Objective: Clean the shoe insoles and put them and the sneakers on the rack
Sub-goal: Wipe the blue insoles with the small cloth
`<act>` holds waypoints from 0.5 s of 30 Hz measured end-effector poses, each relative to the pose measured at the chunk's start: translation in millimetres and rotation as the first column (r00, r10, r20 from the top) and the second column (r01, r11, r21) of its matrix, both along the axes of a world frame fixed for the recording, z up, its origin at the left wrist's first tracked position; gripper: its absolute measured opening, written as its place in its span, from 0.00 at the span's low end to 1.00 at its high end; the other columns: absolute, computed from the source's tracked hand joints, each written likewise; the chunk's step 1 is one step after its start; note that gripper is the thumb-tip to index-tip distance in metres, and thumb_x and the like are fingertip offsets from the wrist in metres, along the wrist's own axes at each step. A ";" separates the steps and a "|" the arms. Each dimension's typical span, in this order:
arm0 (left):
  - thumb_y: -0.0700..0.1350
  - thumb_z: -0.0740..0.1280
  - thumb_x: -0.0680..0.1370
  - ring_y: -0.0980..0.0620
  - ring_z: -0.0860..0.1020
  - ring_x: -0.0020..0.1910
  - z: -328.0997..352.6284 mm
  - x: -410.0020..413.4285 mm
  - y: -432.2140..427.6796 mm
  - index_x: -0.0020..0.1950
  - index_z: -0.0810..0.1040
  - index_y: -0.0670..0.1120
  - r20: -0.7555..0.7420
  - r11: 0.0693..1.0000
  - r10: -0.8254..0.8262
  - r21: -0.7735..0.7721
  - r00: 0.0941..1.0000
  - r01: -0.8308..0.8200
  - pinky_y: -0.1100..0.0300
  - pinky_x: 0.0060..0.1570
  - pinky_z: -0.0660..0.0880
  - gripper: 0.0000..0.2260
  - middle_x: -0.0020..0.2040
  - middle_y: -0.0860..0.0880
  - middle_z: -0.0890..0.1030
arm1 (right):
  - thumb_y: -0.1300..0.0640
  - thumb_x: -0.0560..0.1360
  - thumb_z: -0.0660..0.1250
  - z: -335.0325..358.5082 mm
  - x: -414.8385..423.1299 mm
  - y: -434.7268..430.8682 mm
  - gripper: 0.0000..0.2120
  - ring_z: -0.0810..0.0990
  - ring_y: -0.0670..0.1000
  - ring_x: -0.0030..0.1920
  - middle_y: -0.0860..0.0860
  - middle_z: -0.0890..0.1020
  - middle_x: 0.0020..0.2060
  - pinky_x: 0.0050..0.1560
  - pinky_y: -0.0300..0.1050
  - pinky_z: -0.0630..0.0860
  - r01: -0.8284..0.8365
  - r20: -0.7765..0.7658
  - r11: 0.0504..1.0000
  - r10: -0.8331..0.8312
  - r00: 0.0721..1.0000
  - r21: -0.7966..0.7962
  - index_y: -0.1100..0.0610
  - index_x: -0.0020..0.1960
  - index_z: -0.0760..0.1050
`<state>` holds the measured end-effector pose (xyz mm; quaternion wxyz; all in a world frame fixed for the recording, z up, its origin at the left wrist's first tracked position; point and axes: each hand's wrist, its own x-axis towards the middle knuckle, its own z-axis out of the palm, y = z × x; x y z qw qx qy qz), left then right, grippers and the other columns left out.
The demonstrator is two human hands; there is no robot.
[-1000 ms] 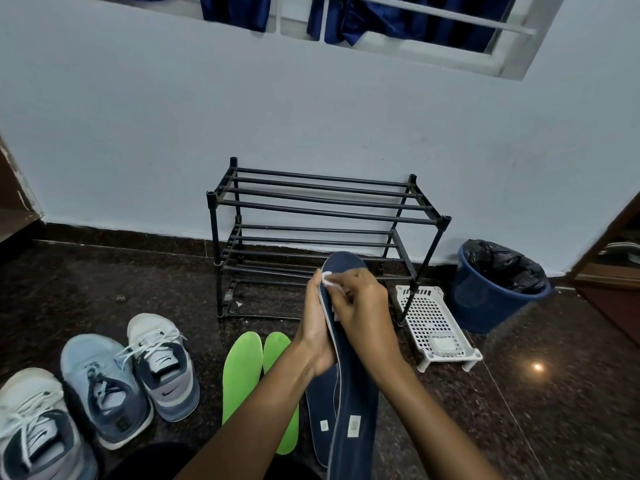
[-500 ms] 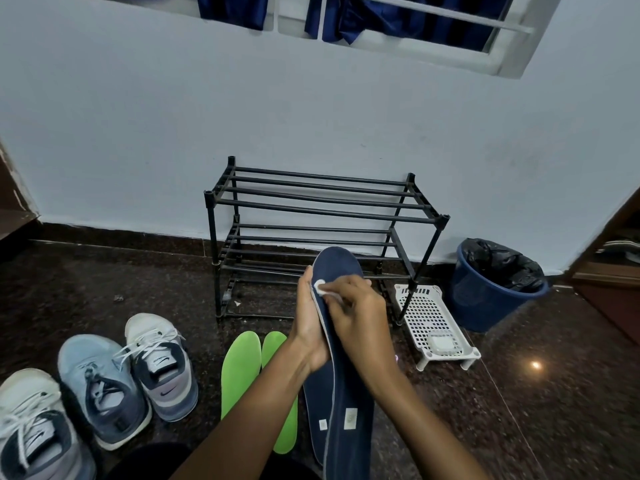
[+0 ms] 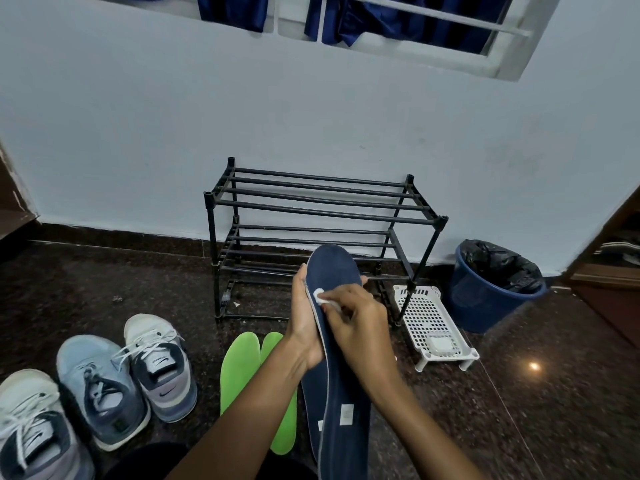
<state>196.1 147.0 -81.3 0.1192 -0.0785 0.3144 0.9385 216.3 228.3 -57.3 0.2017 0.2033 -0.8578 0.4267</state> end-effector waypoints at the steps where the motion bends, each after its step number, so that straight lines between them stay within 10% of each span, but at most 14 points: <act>1: 0.65 0.52 0.75 0.44 0.78 0.51 1.4 0.2 0.0 0.61 0.76 0.36 0.004 1.000 0.000 0.004 1.000 0.000 0.45 0.68 0.65 0.35 0.51 0.40 0.79 | 0.70 0.69 0.68 -1.4 2.9 0.3 0.08 0.73 0.39 0.41 0.49 0.78 0.40 0.47 0.21 0.64 -0.004 -0.006 1.000 0.004 1.000 0.008 0.61 0.45 0.82; 8: 0.62 0.56 0.76 0.49 0.81 0.38 1.6 2.2 6.0 0.50 0.81 0.40 -0.010 0.999 -0.021 -0.038 1.000 0.021 0.60 0.37 0.78 0.27 0.42 0.43 0.82 | 0.67 0.74 0.65 -3.1 -19.3 14.7 0.07 0.75 0.51 0.44 0.48 0.73 0.41 0.45 0.32 0.67 0.145 -0.050 0.987 -0.143 0.989 0.062 0.62 0.49 0.80; 15: 0.64 0.57 0.75 0.47 0.83 0.41 1.2 3.3 4.8 0.49 0.82 0.41 -0.027 1.000 -0.003 0.002 1.000 0.003 0.57 0.41 0.79 0.28 0.44 0.42 0.84 | 0.66 0.74 0.64 -9.0 -24.4 11.8 0.08 0.73 0.53 0.45 0.52 0.74 0.42 0.46 0.37 0.67 0.209 -0.106 0.972 -0.197 0.975 0.112 0.63 0.51 0.79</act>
